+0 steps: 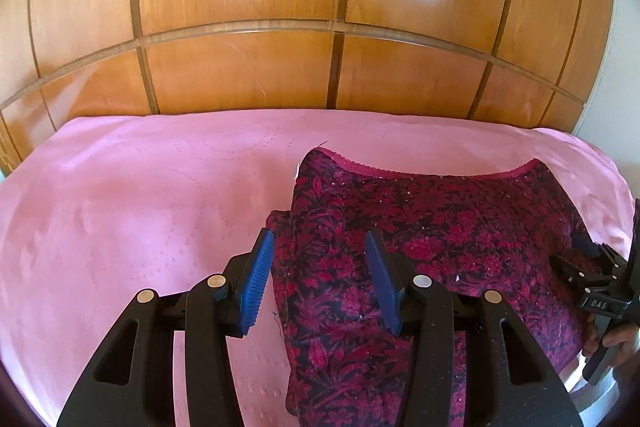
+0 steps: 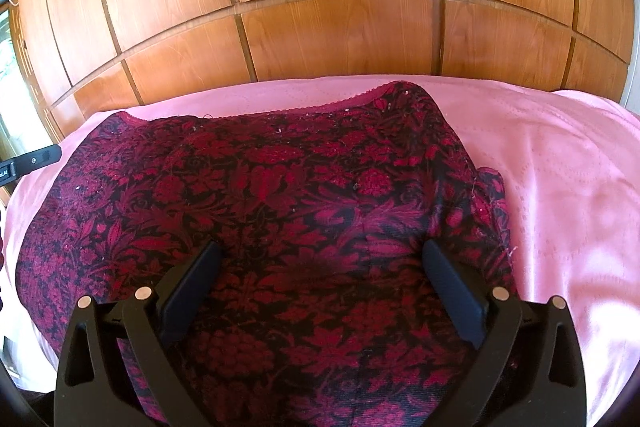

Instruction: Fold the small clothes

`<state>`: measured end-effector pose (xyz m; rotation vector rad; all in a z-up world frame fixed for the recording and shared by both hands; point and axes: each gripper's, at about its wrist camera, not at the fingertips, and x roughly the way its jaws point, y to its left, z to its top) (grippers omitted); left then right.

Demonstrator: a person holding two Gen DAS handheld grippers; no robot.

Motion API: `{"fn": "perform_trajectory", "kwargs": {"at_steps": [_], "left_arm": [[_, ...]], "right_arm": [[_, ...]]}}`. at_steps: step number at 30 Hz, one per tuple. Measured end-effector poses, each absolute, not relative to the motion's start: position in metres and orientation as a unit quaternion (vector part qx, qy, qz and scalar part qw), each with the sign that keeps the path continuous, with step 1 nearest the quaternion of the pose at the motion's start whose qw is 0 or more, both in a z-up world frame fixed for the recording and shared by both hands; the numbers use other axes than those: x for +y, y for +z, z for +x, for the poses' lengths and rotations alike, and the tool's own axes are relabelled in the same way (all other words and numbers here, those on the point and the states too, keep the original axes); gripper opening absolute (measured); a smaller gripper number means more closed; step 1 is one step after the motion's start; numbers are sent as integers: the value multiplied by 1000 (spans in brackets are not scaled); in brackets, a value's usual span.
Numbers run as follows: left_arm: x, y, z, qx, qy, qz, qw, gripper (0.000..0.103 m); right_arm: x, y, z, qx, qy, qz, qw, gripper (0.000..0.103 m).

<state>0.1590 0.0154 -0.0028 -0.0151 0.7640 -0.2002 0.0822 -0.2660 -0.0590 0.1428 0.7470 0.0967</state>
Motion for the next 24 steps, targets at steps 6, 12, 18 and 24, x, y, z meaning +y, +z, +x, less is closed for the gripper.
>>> {"fn": "perform_trajectory", "kwargs": {"at_steps": [6,12,18,24], "left_arm": [[27,-16,188,411,-115,-35,904,47],[44,-38,230,471,-155,-114,861,47],[46,-26,240,456,-181,-133,861,12],[38,-61,243,469,-121,-106,868,11]], "right_arm": [[-265,-59,81,363,47,68,928,100],[-265,-59,81,363,47,68,928,100],[-265,-59,81,362,47,68,928,100],[-265,-58,81,362,45,67,929,100]]}}
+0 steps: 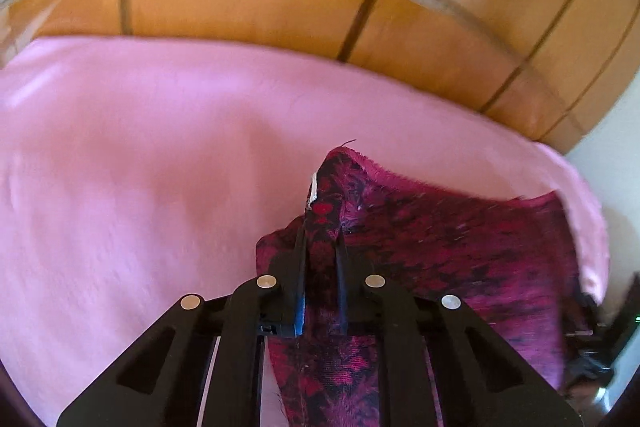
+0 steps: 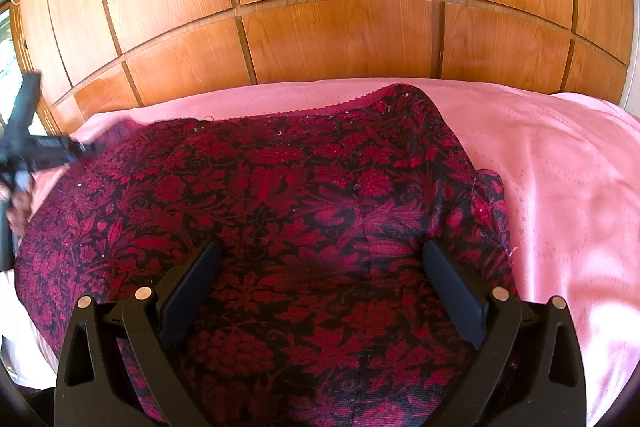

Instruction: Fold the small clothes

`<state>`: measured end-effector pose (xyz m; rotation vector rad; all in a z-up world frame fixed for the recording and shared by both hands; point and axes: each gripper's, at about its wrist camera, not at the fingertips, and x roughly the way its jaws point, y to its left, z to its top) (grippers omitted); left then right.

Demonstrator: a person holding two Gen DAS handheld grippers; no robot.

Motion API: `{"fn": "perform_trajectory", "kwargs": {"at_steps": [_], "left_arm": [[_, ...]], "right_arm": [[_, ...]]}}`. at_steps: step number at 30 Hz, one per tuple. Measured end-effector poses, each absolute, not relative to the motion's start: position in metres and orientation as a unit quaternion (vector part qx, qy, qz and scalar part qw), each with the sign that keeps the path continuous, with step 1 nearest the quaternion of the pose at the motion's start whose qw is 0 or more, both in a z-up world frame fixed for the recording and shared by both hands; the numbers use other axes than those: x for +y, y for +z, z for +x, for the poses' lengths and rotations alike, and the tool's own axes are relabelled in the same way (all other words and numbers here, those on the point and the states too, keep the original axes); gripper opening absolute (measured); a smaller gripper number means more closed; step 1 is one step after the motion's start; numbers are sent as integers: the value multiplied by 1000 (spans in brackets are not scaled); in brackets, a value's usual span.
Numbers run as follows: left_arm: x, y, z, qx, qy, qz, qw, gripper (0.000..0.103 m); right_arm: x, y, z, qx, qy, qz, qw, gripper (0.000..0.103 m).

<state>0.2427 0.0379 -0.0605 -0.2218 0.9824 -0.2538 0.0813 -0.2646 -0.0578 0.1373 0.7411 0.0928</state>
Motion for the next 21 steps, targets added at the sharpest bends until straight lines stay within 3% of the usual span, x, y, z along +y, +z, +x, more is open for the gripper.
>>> {"fn": "perform_trajectory", "kwargs": {"at_steps": [5,6,8,16,21], "left_arm": [[23,-49,234,456,-95,-77,882,19],[22,-41,229,447,-87,-68,887,24],[23,-25,215,418,-54,-56,905,49],[22,-1,141,343,-93,-65,933,49],[-1,-46,145,406,-96,-19,908,50]], "right_arm": [[-261,-53,84,377,39,60,923,100],[-259,-49,86,385,38,58,921,100],[-259,-38,90,403,44,61,912,100],[-285,-12,117,404,67,114,905,100],[-309,-46,147,459,57,135,876,99]]}}
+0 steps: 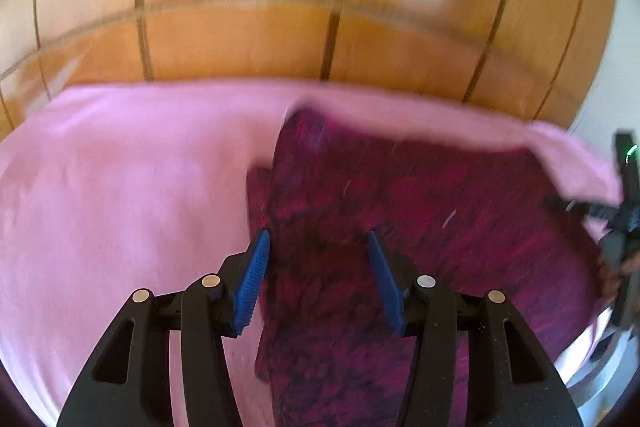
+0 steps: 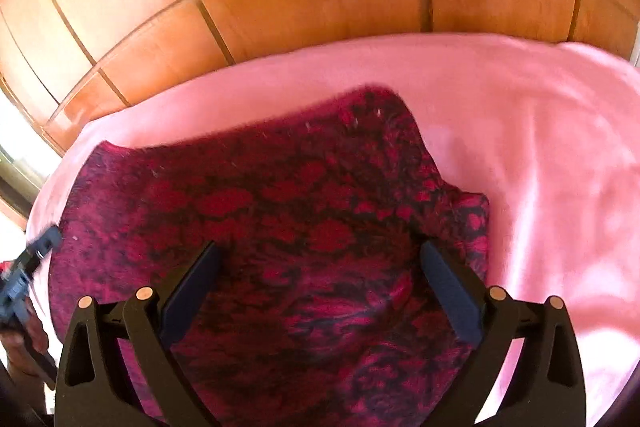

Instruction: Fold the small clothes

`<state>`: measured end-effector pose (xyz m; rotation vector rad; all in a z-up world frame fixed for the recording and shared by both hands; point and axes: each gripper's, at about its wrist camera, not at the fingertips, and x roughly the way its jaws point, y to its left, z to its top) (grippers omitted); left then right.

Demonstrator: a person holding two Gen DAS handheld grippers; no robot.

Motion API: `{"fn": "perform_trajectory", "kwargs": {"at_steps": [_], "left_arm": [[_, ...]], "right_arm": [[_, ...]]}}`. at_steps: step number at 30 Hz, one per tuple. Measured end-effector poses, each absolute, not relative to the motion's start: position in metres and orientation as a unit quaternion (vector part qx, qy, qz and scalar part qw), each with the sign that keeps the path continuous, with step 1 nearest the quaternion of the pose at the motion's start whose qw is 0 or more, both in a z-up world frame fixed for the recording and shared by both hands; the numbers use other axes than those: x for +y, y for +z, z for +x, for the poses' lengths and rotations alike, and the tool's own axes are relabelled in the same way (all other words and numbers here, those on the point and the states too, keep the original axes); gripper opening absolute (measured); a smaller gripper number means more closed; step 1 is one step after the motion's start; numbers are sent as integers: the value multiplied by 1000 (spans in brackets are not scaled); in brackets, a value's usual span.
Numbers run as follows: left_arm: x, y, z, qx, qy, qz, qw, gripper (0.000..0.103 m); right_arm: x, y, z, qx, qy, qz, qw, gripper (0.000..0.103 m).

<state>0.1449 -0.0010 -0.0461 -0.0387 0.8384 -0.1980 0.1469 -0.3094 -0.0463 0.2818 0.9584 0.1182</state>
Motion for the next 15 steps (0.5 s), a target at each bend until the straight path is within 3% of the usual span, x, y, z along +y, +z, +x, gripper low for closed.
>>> {"fn": "perform_trajectory", "kwargs": {"at_steps": [4,10,13,15], "left_arm": [[16,-61,159,436,-98,-90,890,61],[15,-37,142,381,-75,-56,920,61],[0,-19,123,335,-86,-40,937,61],[-9,-12,110,319,-116,-40,940,61]], "right_arm": [[-306,-44,146,452,61,122,882,99],[-330,-3,120,398,74,165,899,99],[-362,-12,118,397,52,209,892,99],[-375,-29,119,416,48,238,876,85]]}}
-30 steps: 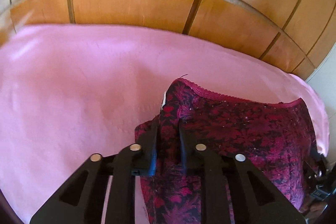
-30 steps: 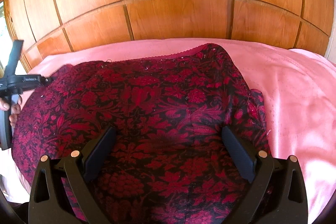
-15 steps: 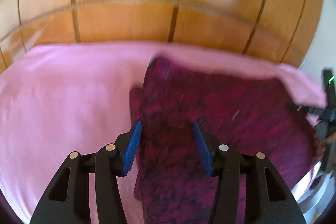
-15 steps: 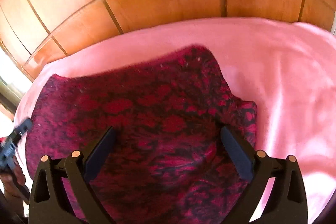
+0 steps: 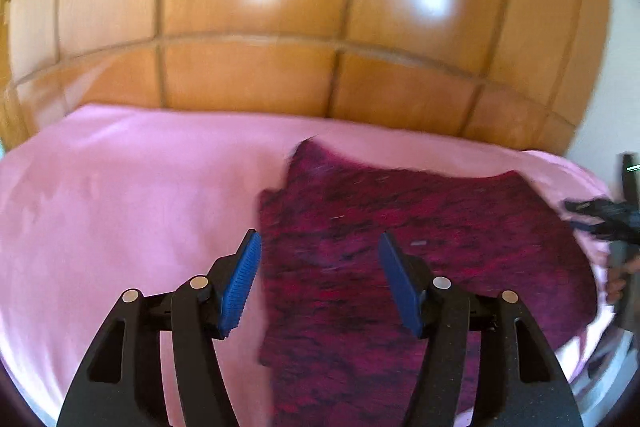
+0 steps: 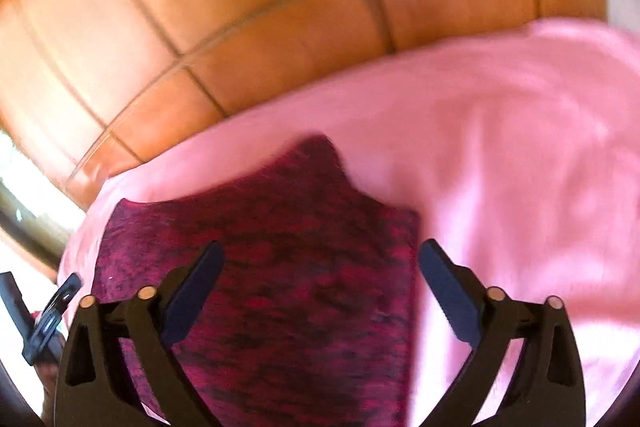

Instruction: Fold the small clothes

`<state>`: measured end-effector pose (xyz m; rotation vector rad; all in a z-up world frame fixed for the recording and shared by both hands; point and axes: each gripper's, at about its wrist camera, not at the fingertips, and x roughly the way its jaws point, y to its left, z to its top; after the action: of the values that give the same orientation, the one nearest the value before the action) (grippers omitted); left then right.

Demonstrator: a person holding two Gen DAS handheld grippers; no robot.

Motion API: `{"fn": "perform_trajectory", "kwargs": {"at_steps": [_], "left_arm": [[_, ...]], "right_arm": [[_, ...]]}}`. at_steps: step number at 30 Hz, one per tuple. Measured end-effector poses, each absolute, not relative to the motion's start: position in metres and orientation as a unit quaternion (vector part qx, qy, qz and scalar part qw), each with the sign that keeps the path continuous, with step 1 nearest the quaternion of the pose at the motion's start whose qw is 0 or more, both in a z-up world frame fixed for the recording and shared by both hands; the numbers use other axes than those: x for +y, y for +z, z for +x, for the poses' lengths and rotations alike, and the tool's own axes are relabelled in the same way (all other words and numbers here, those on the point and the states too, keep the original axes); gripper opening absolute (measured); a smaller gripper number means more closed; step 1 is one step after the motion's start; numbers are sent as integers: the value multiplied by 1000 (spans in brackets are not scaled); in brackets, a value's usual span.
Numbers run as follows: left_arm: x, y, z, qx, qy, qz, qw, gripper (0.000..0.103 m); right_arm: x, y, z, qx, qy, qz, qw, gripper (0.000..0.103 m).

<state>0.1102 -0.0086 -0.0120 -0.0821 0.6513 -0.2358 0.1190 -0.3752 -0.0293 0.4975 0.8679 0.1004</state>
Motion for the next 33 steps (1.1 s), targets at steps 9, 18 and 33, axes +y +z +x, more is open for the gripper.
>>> {"fn": "perform_trajectory", "kwargs": {"at_steps": [9,18,33], "left_arm": [[-60,-53,105,396,-227,-25,889,61],[-61,-67,123,419,-226,-34,879,61],[-50,-75,125,408,-229,-74,881,61]], "right_arm": [[-382,-83,82,456,123,327,818,77],[-364,-86,65,446,147,328,820,56],[-315,-59,67,511,123,227,820,49]]}}
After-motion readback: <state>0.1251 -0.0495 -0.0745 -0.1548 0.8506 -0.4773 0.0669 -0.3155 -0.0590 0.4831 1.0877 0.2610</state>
